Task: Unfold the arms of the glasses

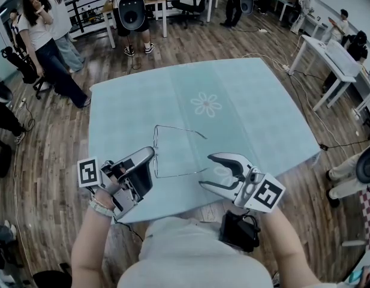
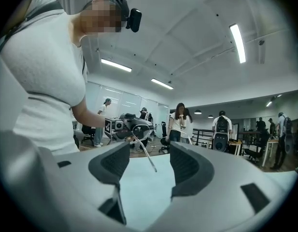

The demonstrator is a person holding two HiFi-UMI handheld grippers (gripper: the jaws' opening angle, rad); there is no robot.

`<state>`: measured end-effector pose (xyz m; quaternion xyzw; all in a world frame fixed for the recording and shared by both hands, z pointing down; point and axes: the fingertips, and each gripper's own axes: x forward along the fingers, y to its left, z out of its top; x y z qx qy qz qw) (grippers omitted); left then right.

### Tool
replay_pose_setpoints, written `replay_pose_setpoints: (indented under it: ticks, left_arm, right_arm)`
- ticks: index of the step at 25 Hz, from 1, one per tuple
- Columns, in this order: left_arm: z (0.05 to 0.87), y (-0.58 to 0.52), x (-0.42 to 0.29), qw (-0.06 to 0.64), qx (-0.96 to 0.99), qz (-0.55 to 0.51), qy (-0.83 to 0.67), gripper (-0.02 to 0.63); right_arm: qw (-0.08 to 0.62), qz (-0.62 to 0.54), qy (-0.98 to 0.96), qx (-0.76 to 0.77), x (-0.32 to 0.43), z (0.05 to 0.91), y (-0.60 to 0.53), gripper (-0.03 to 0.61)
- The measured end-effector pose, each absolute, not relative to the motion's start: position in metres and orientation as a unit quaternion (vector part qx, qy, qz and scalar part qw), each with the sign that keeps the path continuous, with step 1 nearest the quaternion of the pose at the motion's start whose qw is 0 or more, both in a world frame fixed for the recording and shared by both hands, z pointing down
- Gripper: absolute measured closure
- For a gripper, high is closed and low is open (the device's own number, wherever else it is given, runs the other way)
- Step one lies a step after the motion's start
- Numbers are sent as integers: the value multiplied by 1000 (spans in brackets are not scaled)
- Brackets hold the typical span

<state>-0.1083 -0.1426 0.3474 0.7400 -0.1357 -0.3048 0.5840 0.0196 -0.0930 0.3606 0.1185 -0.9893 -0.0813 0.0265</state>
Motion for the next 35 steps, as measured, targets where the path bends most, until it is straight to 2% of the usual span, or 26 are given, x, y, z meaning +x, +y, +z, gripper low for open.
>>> replay_pose_setpoints:
  ticks: [9, 13, 18, 22, 29, 35]
  left_arm:
    - [347, -148, -109, 573, 743, -314, -144, 603]
    - [351, -152, -101, 563, 745, -321, -158, 603]
    - [359, -156, -96, 546, 747, -335, -178, 603]
    - [366, -162, -101, 534, 744, -349, -197, 603]
    - [377, -170, -112, 512, 738, -370, -237, 603]
    - [376, -179, -106, 483, 742, -382, -266, 603]
  right_arm:
    - [18, -75, -988, 132, 21, 357, -98, 323]
    - [13, -76, -987, 142, 28, 355, -103, 346]
    - [3, -70, -977, 200, 35, 353, -116, 499]
    - [8, -58, -962, 267, 40, 353, -137, 558]
    - [22, -37, -943, 330, 43, 355, -153, 571]
    - [-4, -13, -932, 361, 56, 346, -164, 572]
